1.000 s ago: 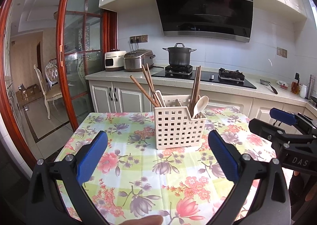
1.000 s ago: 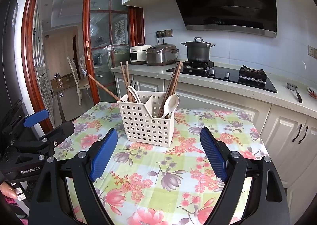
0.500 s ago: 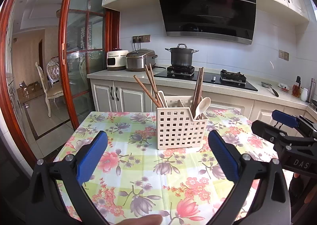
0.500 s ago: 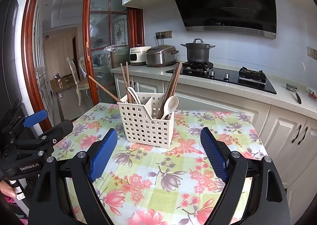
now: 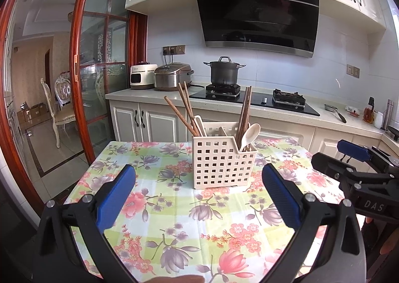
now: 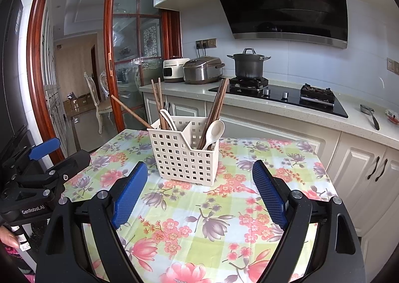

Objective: Organize utensils

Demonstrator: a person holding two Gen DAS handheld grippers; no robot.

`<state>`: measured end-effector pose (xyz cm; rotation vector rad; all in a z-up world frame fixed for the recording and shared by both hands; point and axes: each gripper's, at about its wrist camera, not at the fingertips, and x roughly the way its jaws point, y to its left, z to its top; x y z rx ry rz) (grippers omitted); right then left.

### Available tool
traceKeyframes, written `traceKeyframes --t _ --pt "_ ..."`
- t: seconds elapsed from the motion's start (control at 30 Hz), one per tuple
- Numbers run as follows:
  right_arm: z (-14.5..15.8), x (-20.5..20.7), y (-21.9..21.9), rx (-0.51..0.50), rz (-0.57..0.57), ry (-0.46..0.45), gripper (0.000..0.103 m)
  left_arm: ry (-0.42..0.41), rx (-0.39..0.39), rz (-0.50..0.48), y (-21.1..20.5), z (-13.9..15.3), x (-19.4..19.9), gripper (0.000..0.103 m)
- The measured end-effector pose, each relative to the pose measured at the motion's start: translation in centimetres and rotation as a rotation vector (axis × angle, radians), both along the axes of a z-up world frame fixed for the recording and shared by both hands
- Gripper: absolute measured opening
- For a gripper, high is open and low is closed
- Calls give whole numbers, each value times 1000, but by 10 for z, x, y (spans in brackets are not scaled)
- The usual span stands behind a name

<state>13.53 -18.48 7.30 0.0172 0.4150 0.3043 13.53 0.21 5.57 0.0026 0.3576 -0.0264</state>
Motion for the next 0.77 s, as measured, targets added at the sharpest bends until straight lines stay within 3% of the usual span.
traceKeyframes --t 0.77 --pt "-6 -1 -1 9 1 6 81 27 -32 -19 4 -4 5 98"
